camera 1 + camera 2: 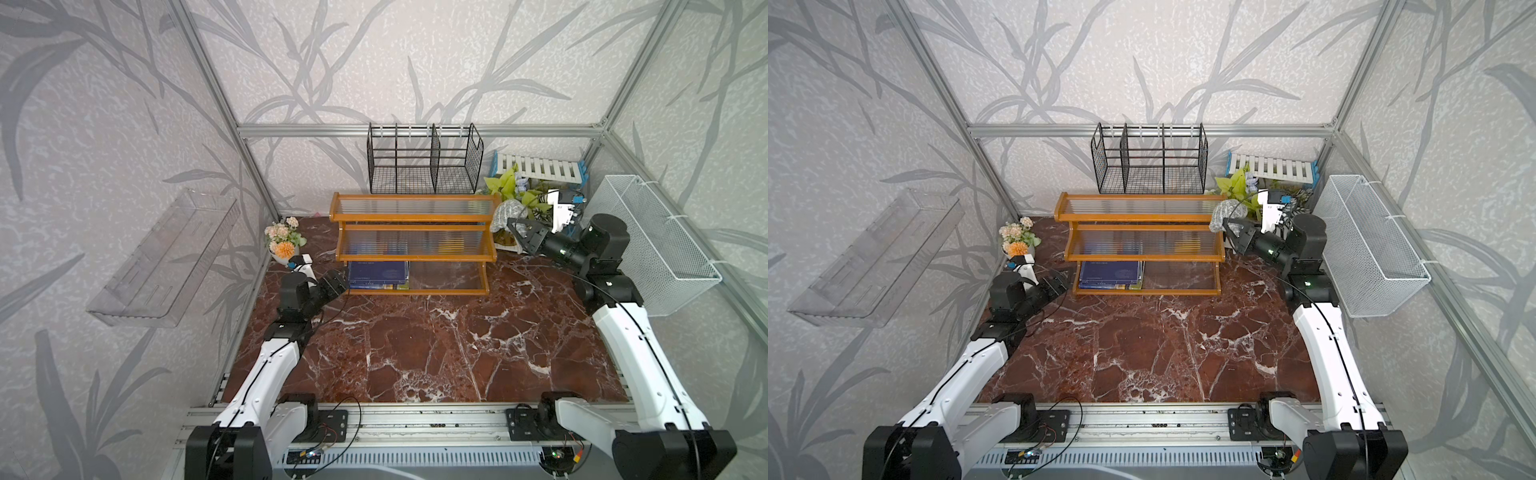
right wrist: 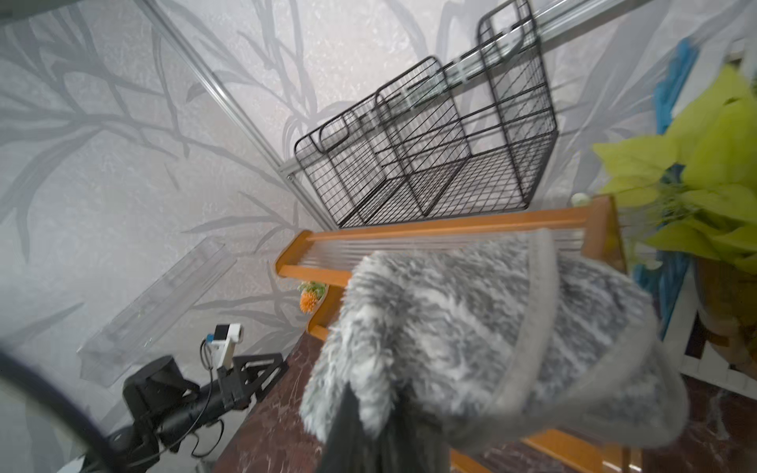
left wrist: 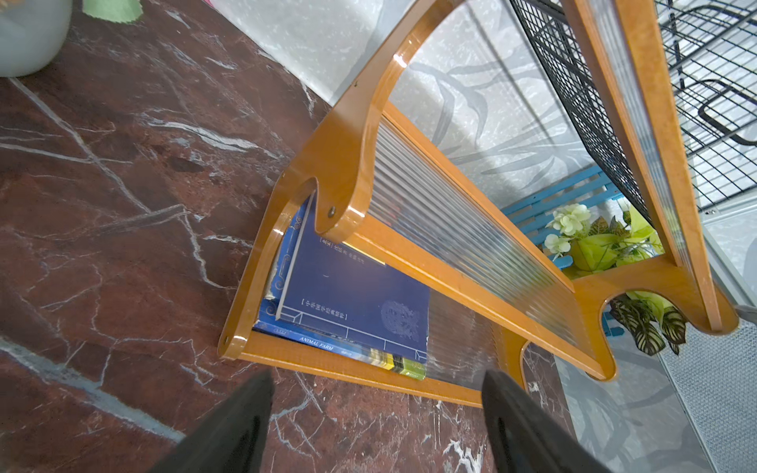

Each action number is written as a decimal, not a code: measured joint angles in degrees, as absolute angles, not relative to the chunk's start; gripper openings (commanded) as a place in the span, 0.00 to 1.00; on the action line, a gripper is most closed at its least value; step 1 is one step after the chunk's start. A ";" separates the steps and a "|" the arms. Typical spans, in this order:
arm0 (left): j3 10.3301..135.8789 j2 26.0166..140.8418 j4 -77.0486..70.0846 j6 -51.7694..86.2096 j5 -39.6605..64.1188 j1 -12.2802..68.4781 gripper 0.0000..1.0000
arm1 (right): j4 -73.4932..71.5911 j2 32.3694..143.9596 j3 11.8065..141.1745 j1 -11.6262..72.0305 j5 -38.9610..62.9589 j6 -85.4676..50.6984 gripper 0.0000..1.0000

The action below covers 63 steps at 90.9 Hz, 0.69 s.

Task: Wipe the bookshelf clean with a cloth
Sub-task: Wipe the dust from the shelf, then place the cleaning item at the center of the board.

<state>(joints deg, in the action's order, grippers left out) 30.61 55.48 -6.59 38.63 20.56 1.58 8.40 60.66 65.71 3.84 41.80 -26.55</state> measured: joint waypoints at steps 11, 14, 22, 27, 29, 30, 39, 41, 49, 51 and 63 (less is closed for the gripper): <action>30.59 52.69 -3.64 38.13 18.92 6.04 0.86 | 12.97 56.84 62.33 12.93 40.32 -23.27 0.03; 30.61 51.83 -2.90 38.06 18.33 7.33 0.86 | 13.93 56.51 61.01 15.64 39.31 -22.68 0.03; 30.59 49.19 -0.54 37.82 15.94 10.98 0.86 | 14.81 57.45 56.75 24.03 36.23 -21.96 0.02; 30.57 47.33 0.97 37.69 14.37 12.95 0.86 | 14.52 59.53 54.00 28.60 34.13 -22.13 0.02; 30.48 46.61 1.48 37.69 13.91 13.61 0.86 | 14.35 60.71 52.73 30.63 33.04 -22.31 0.01; 30.41 46.17 1.72 37.69 13.58 13.93 0.86 | 14.15 61.23 52.23 31.53 32.69 -22.44 0.01; 28.73 42.68 2.74 38.17 11.92 16.12 0.86 | 11.97 67.11 48.49 37.89 29.26 -23.64 0.01; 28.29 42.13 2.92 38.33 11.57 16.51 0.86 | 11.42 68.45 48.07 39.09 28.60 -23.97 0.01; 26.74 41.17 3.27 39.09 10.00 18.35 0.86 | 9.02 74.72 47.77 43.33 26.52 -25.10 0.08; 26.35 41.15 3.33 39.22 9.80 18.90 0.86 | 8.05 76.42 47.77 44.31 26.06 -25.47 0.13; 23.86 41.15 3.51 40.66 7.90 23.07 0.86 | 4.95 82.87 47.72 47.09 24.99 -27.18 0.41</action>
